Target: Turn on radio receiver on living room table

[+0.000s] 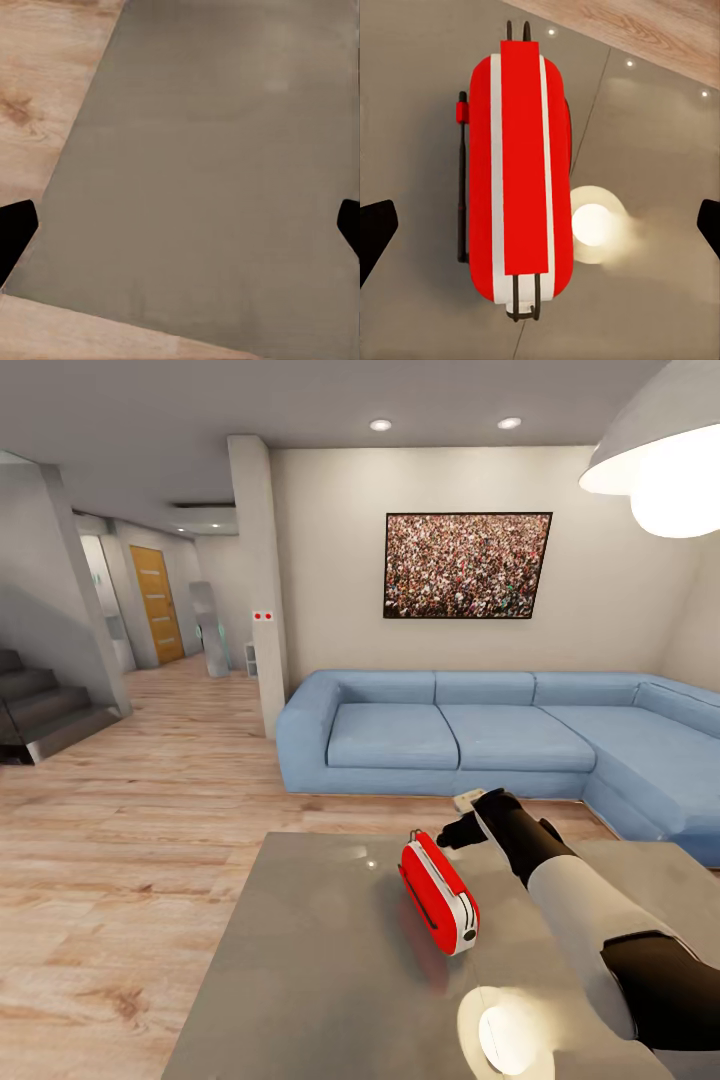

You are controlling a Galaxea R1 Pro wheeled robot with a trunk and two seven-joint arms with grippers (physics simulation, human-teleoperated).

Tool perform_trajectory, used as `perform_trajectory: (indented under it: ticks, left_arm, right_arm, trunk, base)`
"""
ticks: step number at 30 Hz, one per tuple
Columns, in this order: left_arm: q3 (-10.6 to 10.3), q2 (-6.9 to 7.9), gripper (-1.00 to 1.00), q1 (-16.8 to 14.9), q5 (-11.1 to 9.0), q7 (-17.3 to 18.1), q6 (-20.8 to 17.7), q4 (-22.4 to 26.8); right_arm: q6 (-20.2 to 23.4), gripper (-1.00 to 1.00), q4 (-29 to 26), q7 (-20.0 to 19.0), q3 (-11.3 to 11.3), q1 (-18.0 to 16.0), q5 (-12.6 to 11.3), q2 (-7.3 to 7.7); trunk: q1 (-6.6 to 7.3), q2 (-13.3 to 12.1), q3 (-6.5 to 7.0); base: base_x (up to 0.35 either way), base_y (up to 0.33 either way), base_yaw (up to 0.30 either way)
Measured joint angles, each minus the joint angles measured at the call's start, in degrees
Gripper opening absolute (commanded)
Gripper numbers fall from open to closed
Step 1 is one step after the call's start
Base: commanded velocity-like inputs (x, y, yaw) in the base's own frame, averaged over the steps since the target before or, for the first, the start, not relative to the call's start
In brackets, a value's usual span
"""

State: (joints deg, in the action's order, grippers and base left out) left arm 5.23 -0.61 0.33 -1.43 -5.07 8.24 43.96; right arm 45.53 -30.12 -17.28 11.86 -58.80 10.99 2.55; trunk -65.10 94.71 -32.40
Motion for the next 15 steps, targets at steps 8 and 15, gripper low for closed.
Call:
perform_trajectory:
  ticks: [8, 15]
  left_arm:
    - [0.8, 0.49, 1.0, 0.0, 0.0, -0.1, -7.5, 15.1]
    - [1.5, 0.58, 1.0, 0.0, 0.0, -0.1, -10.2, 19.3]
  right_arm:
    - [0.0, 1.0, 0.0, 0.0, 0.0, 0.0, 0.1, 0.0]
    - [0.0, 1.0, 0.0, 0.0, 0.0, 0.0, 0.1, 0.0]
  trunk:
    - [0.0, 0.0, 0.0]
    - [0.0, 0.0, -0.01]
  base:
    - [0.0, 0.0, 0.0]
    - [0.0, 0.0, 0.0]
